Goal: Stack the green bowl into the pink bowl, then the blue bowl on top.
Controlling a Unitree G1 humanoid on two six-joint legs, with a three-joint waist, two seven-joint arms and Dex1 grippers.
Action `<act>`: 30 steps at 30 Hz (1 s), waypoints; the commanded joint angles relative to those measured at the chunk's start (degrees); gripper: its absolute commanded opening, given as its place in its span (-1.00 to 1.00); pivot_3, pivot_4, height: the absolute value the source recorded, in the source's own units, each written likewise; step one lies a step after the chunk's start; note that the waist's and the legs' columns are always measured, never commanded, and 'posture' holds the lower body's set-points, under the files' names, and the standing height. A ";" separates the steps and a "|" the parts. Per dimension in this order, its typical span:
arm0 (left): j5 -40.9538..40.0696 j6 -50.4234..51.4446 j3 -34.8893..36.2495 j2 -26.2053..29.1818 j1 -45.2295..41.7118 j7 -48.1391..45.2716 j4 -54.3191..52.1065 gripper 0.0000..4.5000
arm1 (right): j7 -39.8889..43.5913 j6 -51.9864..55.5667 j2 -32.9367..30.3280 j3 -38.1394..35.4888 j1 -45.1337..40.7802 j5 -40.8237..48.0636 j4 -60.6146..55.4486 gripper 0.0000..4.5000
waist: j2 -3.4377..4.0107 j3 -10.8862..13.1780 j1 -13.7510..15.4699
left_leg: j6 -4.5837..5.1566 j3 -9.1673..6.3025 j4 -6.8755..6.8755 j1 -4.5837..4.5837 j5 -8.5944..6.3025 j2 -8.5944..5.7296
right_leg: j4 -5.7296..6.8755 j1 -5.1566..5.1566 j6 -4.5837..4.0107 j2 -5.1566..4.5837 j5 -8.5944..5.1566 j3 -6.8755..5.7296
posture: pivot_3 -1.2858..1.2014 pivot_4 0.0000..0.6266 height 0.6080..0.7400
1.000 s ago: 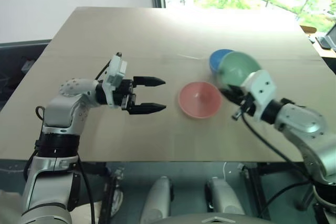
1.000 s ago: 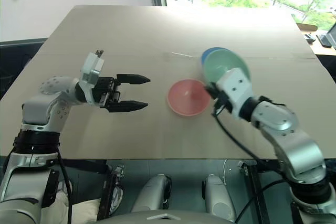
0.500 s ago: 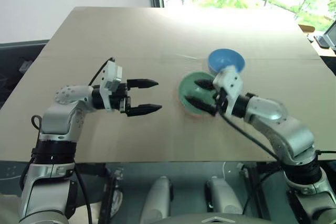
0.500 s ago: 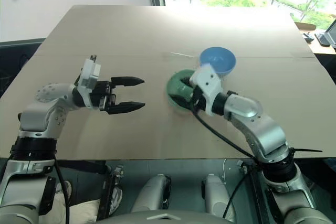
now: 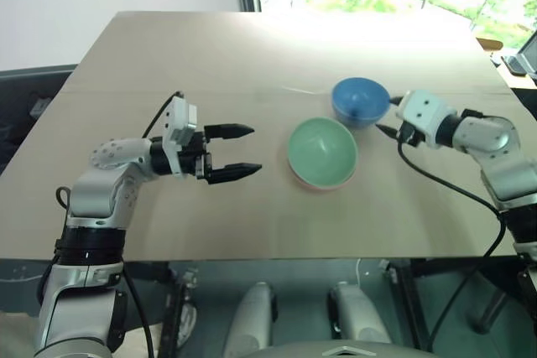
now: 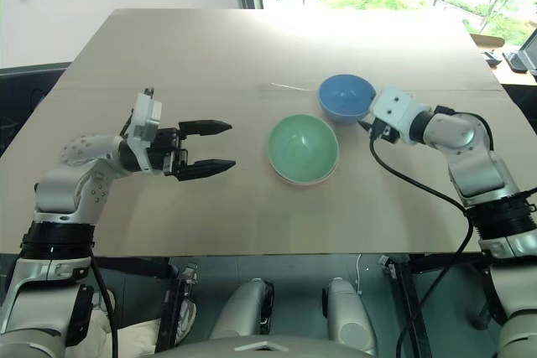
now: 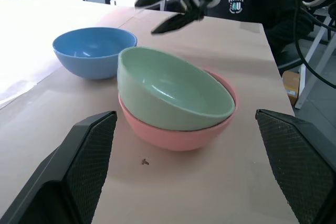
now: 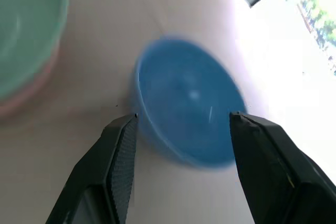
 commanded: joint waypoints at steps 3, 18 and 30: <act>-2.07 1.71 3.67 2.51 2.67 1.44 -5.84 1.00 | -3.76 -14.44 5.87 1.98 -10.60 -6.84 19.39 0.29 | 0.03 0.04 -0.82 | -0.01 0.12 -0.06 0.02 0.00 0.04 | 0.00 -0.08 0.00 0.05 0.00 0.16 | 0.03 -0.52 1.00; -3.44 3.32 5.52 2.53 5.84 5.10 -9.79 1.00 | -4.77 -27.22 9.87 3.66 -17.36 -13.71 35.19 -0.81 | 0.05 0.07 -0.36 | -0.01 0.08 -0.06 0.00 0.00 -0.01 | -0.02 -0.07 0.00 0.01 0.01 0.15 | 0.03 -0.52 1.00; -2.41 1.14 4.78 1.45 4.98 4.75 -6.62 1.00 | 15.29 5.05 -0.49 -8.04 -1.52 16.01 -24.28 -0.98 | 0.18 0.17 0.46 | 0.00 -0.06 -0.08 -0.07 -0.01 0.03 | -0.04 -0.10 0.00 0.00 0.01 0.13 | 0.03 -0.52 1.00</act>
